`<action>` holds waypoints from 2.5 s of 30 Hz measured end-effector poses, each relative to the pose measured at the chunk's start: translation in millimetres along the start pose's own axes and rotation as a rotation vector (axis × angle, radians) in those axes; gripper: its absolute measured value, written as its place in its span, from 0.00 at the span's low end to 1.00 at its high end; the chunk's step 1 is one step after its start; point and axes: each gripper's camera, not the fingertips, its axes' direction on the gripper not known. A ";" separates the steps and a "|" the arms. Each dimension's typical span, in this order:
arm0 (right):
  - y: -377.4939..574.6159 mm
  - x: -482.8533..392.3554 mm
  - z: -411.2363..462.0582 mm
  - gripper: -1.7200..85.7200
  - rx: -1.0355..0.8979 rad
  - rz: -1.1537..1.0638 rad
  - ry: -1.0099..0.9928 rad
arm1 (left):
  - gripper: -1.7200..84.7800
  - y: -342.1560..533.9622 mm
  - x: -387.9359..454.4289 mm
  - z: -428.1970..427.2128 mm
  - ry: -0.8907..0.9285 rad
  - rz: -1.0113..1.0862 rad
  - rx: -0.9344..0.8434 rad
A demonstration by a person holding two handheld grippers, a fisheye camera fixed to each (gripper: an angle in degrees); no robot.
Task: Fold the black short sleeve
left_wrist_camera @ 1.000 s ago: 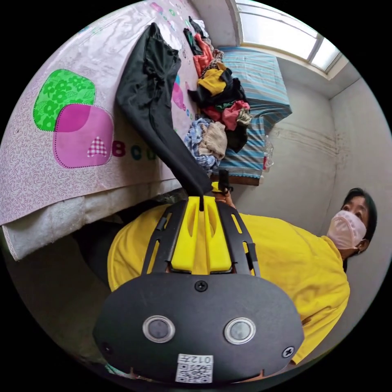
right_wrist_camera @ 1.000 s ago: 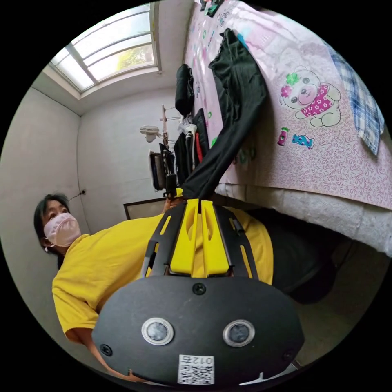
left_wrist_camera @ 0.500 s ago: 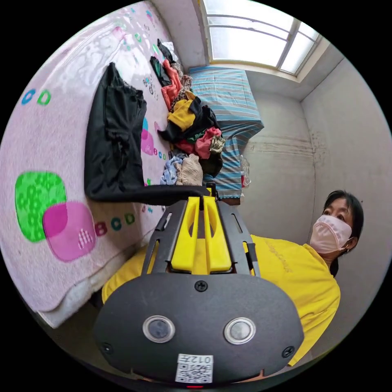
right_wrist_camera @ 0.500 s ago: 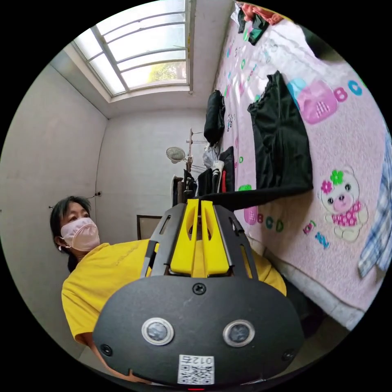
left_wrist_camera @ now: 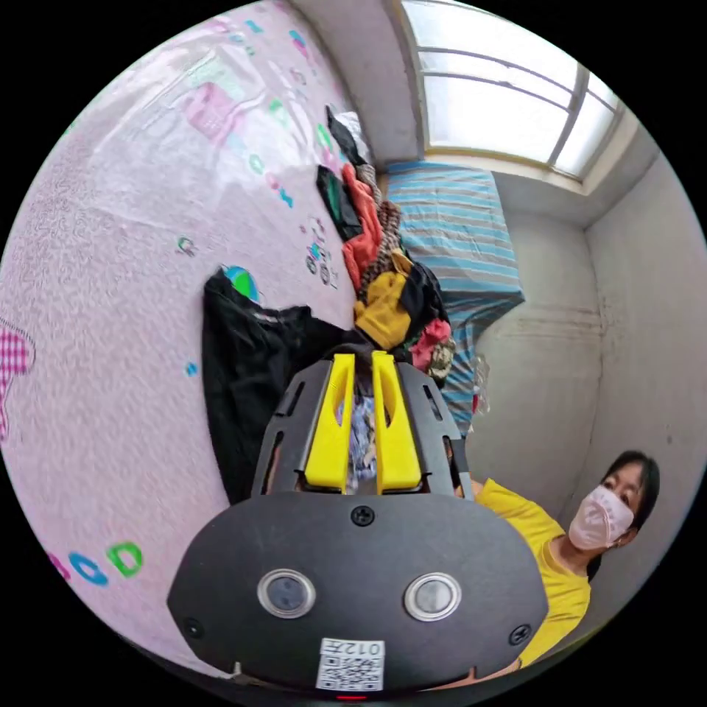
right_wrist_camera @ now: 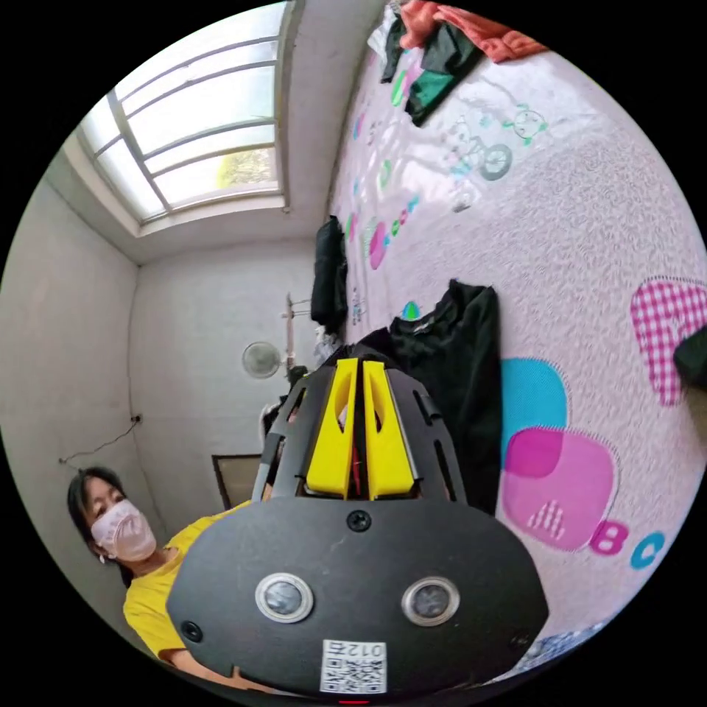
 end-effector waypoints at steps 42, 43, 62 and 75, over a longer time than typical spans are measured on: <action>148.0 -14.2 148.6 0.04 -0.284 -0.307 0.649 | 0.03 125.0 121.4 32.0 -0.776 0.324 -0.404; 144.3 -17.3 149.3 0.04 -0.299 -0.311 0.650 | 0.03 122.5 122.4 30.4 -0.765 0.319 -0.411; 179.7 -40.0 158.2 0.02 -0.674 -0.176 0.605 | 0.02 201.5 135.4 4.3 -0.517 0.196 -0.615; 235.9 -12.9 160.8 0.03 -0.638 -0.110 0.730 | 0.03 282.8 101.8 -39.7 -0.582 -0.047 -0.462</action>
